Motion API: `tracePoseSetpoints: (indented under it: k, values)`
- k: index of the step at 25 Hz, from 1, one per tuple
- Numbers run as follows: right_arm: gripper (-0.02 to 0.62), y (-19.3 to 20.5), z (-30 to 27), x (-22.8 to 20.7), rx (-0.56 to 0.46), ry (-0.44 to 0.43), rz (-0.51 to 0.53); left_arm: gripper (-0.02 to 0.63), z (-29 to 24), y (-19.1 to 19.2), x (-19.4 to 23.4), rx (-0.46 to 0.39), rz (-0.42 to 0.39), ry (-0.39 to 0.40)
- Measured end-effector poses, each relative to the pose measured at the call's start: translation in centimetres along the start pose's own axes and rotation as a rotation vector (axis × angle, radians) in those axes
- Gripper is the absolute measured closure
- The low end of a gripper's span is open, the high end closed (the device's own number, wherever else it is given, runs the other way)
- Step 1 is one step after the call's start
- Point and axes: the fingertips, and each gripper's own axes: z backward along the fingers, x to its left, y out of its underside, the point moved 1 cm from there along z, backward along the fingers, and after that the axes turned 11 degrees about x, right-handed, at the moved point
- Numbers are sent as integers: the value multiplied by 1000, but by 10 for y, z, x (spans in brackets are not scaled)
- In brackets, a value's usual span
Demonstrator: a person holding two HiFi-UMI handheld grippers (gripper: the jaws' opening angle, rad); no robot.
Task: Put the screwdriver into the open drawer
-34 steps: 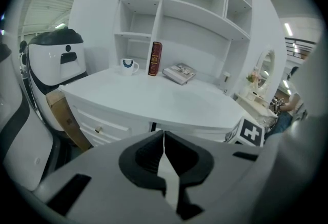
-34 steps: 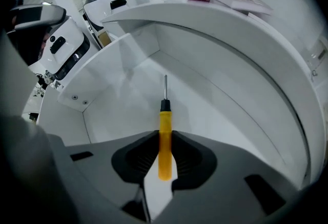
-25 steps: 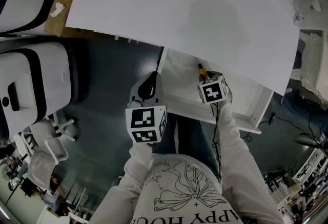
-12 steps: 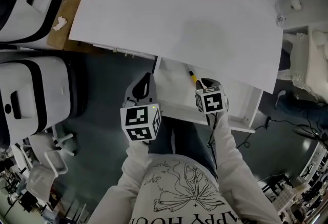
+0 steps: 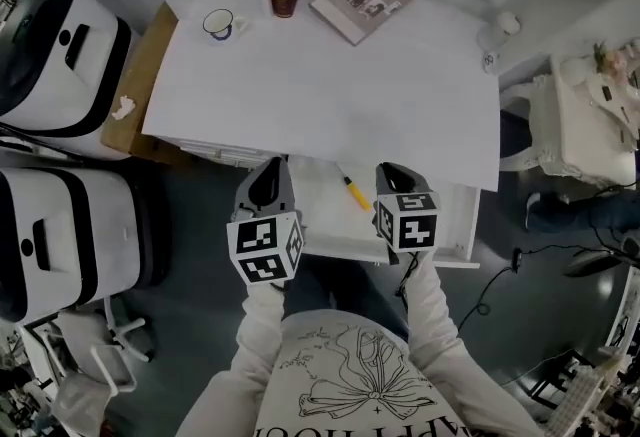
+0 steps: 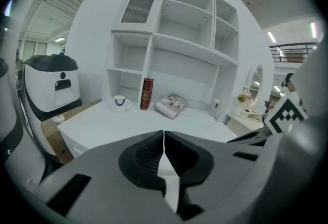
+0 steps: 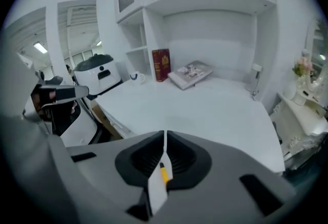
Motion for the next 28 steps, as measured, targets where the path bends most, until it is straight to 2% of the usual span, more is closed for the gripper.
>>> tracePoseSetpoints:
  k: [6, 13, 21, 28]
  values:
    - [584, -40, 64, -4, -184, 10, -54, 599, 22, -37, -24, -82, -49, 21]
    - [584, -64, 110, -11, -321, 19, -63, 598, 49, -70, -51, -177, -83, 28]
    - [592, -78, 140, -20, -412, 45, -55, 600, 72, -94, -70, -250, -109, 27]
    - [592, -84, 158, -19, -466, 50, -53, 598, 87, -102, -75, -279, -114, 23]
